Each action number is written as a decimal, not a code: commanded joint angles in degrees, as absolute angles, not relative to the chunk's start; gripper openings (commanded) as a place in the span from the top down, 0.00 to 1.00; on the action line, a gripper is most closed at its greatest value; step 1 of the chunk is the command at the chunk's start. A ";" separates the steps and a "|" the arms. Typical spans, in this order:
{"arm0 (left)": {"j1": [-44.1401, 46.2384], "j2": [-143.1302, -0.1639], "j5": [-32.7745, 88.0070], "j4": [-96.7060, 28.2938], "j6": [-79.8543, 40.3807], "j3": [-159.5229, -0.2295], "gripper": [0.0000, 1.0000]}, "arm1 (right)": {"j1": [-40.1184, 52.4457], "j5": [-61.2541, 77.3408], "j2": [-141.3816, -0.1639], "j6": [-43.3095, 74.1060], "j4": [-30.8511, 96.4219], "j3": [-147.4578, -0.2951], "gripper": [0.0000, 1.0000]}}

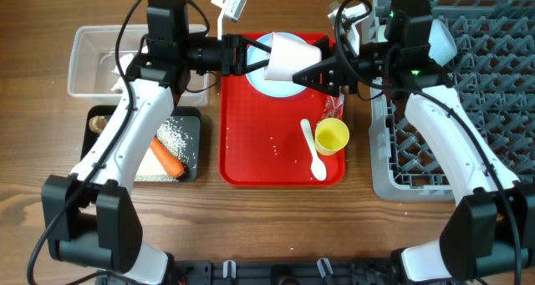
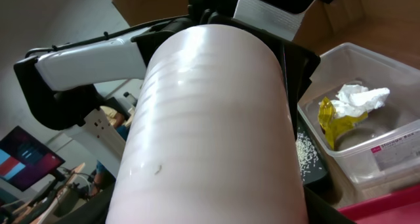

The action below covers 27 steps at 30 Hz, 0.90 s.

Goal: Sort waste into correct bins and load items into the dishwasher rack
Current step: 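Grasp the pink cup with the left gripper and lift it, then hand the pink cup from the left gripper to the right gripper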

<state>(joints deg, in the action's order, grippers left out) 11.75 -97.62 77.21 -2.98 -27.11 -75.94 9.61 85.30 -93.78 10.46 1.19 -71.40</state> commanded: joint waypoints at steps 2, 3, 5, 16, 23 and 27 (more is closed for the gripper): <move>12.21 -97.80 75.55 -3.42 -27.24 -76.07 0.96 | 9.89 86.00 -94.30 9.15 0.58 -71.88 0.50; 12.21 -97.80 75.55 -3.42 -27.24 -76.07 0.95 | 9.89 85.97 -94.30 9.13 0.40 -71.88 0.50; 12.21 -97.80 75.35 -3.44 -27.24 -76.07 0.93 | 9.80 85.97 -94.30 9.19 -0.62 -71.88 0.50; 12.23 -97.80 75.61 -5.15 -27.22 -76.07 0.96 | 8.16 84.97 -94.30 19.81 -16.93 -71.88 0.30; 12.27 -97.80 75.59 -7.55 -25.71 -76.07 0.96 | 8.23 85.21 -94.30 20.12 -19.05 -71.88 0.22; 12.27 -97.80 75.55 -7.49 -25.71 -76.07 0.96 | 8.60 86.24 -94.30 20.05 -17.63 -71.88 0.37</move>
<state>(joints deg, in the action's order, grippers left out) 12.03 -97.51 76.16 -7.49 -27.05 -76.23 8.29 84.29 -94.61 19.97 -18.00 -70.87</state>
